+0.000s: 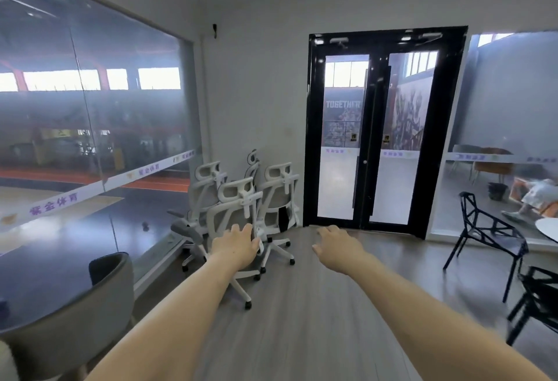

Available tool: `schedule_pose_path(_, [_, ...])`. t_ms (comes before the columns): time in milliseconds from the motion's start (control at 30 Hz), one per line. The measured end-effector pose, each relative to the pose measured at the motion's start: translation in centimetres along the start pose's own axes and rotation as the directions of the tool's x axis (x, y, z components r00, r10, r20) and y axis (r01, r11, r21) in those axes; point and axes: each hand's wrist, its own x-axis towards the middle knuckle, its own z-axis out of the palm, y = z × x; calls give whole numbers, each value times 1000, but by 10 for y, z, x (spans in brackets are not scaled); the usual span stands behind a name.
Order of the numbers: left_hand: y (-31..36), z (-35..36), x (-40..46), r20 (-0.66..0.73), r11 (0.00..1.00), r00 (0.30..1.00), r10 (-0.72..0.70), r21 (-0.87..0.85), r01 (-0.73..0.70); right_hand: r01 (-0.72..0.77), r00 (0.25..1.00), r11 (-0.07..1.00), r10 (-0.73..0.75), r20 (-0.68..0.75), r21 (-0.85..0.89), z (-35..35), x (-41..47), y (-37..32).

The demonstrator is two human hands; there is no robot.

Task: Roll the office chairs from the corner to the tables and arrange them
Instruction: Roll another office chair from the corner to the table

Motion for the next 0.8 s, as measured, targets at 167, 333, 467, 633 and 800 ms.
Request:
schedule_pose_path(167, [6,32,123,27,1000,1000,3,7,-4,-3,1000,999,1,29,38,22,130,32])
schedule_pose_path(333, [6,69,242,40,1000,999,-20,1,20,49,997,997,-53,58,58,57,267,47])
schedule_pose_path(467, [6,97,343,41,996,996,-78,-33,79,116,989,989,-124,78,91,80,383,59])
schedule_pose_path(633, [4,150,441,127,979,976,-179,-75,189,118,978,978,-144,148,171,111,512,75])
schedule_pose_path(800, [-7,179,523,155,966,964,-218,-109,236,164,953,968,-205,224,189,148,618,74])
